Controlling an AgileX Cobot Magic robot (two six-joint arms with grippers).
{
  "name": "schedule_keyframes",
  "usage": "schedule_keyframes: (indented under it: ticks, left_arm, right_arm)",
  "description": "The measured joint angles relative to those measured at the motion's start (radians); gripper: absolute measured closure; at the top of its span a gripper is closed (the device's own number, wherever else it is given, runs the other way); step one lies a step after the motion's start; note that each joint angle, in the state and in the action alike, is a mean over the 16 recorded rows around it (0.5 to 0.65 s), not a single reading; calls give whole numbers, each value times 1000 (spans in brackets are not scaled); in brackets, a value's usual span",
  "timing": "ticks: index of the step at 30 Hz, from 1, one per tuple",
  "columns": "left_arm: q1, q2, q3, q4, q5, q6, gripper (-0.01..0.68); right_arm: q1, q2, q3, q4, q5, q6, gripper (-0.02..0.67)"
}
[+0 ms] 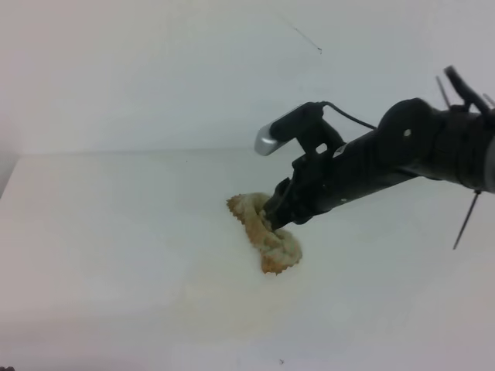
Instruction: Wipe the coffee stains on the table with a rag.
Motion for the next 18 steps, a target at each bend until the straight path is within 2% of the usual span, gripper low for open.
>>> schedule_keyframes:
  ticks: [6, 10, 14, 18]
  left_arm:
    - [0, 0, 0, 0, 0, 0, 675]
    - [0, 0, 0, 0, 0, 0, 675]
    - [0, 0, 0, 0, 0, 0, 675]
    - [0, 0, 0, 0, 0, 0, 675]
  right_arm:
    - [28, 137, -89, 25, -21, -25, 373]
    - [32, 213, -141, 17, -20, -21, 354]
    - [32, 266, -173, -6, -10, -8, 376]
    - [32, 297, -185, -44, 4, 15, 443]
